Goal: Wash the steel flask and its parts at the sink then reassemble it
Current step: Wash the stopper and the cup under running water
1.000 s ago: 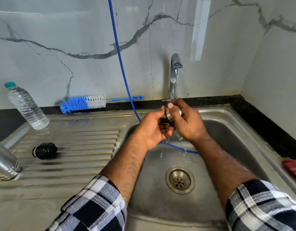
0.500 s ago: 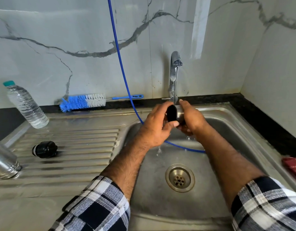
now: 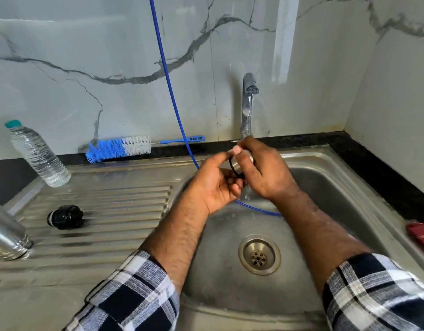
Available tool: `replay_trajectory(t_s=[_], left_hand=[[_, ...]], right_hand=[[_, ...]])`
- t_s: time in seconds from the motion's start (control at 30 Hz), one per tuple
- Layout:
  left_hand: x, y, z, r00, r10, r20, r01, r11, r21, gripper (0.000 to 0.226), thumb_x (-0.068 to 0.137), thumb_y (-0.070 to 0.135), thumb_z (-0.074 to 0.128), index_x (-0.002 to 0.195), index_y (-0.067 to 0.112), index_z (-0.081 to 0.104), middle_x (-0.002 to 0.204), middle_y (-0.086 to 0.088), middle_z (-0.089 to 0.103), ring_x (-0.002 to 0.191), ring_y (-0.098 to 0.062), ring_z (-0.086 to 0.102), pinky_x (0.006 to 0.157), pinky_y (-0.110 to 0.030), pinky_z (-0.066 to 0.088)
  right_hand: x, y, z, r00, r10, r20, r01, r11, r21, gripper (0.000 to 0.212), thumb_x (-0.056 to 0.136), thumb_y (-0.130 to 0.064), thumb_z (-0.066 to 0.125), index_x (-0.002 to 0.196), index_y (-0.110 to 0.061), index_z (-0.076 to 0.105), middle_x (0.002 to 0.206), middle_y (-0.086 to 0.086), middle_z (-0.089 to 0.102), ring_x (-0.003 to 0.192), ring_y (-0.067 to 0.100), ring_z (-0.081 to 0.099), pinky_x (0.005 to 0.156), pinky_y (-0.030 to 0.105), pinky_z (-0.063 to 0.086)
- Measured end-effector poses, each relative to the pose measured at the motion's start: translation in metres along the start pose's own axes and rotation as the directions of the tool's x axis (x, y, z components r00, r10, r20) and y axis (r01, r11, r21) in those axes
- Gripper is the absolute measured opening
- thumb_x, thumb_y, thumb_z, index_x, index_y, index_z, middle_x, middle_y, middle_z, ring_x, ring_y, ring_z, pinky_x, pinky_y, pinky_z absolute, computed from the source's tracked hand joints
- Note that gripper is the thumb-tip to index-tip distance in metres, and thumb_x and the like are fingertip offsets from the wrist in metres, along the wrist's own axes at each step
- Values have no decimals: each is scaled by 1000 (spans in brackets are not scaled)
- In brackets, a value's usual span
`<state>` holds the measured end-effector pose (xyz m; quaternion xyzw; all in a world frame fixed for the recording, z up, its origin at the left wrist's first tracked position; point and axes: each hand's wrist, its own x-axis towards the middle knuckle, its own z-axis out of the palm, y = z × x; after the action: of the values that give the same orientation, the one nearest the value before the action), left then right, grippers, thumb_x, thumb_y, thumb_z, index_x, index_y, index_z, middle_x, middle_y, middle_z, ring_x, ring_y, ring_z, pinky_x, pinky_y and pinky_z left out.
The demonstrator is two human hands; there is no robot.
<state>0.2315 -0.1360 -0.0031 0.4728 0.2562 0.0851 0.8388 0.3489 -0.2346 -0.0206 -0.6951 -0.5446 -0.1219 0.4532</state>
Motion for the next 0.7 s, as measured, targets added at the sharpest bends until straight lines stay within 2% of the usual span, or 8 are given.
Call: replay_trajectory(t_s=[0.1,0.2,0.3,0.37,0.43,0.5,0.57,0.7], left_hand=[[2,-4,3,985,165,-46,-165,986,-5,37,102,44,64,104,8,71,75,-8,67,61,-15,60,52,-23,46],[16,-16,-4,905,423,-39,-400,880,258,26,96,38,74,103,12,75,90,-10,75,80,-24,70,68,-29,56],[28,-25,-21,745,643,180,-558,451,697,57,83,43,79,133,18,66,120,-4,74,108,-23,72,93,-35,59],[28,-25,-27,643,680,352,-588,144,796,66,85,31,81,145,19,56,131,0,62,115,-17,65,96,-33,58],[25,-23,-27,597,673,436,-590,0,808,67,88,29,80,148,19,53,132,1,58,114,-17,62,93,-31,57],[27,-23,-27,649,672,358,-544,81,835,59,91,32,80,143,20,57,125,2,64,105,-14,66,86,-25,57],[26,-24,-19,743,645,180,-502,359,787,40,91,38,78,126,21,67,108,2,74,91,-14,72,79,-28,58],[14,-19,5,957,259,-132,-228,951,211,51,105,46,56,115,-2,71,76,-12,70,59,-20,65,53,-29,51]], right_hand=[[-1,2,3,986,123,-115,-123,992,10,35,111,-51,33,100,-24,53,69,-5,60,62,14,60,57,30,41],[1,7,4,915,399,-65,-388,912,132,50,109,-59,31,91,-21,58,78,2,68,73,23,66,67,39,53],[7,1,-2,652,735,186,-745,573,342,54,107,-60,37,94,-15,64,78,10,71,53,21,63,47,27,47],[4,-1,-12,507,752,420,-852,364,376,56,107,-60,35,91,-14,63,62,10,59,38,16,42,39,21,29],[1,-1,-20,465,695,549,-880,290,377,58,107,-61,34,90,-14,64,58,8,53,39,13,33,40,20,23],[3,-6,-23,509,701,499,-858,372,354,59,106,-63,36,88,-16,65,59,5,55,39,13,39,40,21,25],[7,-9,-16,629,709,318,-777,558,292,59,105,-65,40,82,-18,67,60,1,63,44,13,53,44,24,37],[5,-4,-2,893,448,40,-450,889,86,44,105,-62,45,89,-26,64,73,-4,66,72,19,66,63,32,47]])
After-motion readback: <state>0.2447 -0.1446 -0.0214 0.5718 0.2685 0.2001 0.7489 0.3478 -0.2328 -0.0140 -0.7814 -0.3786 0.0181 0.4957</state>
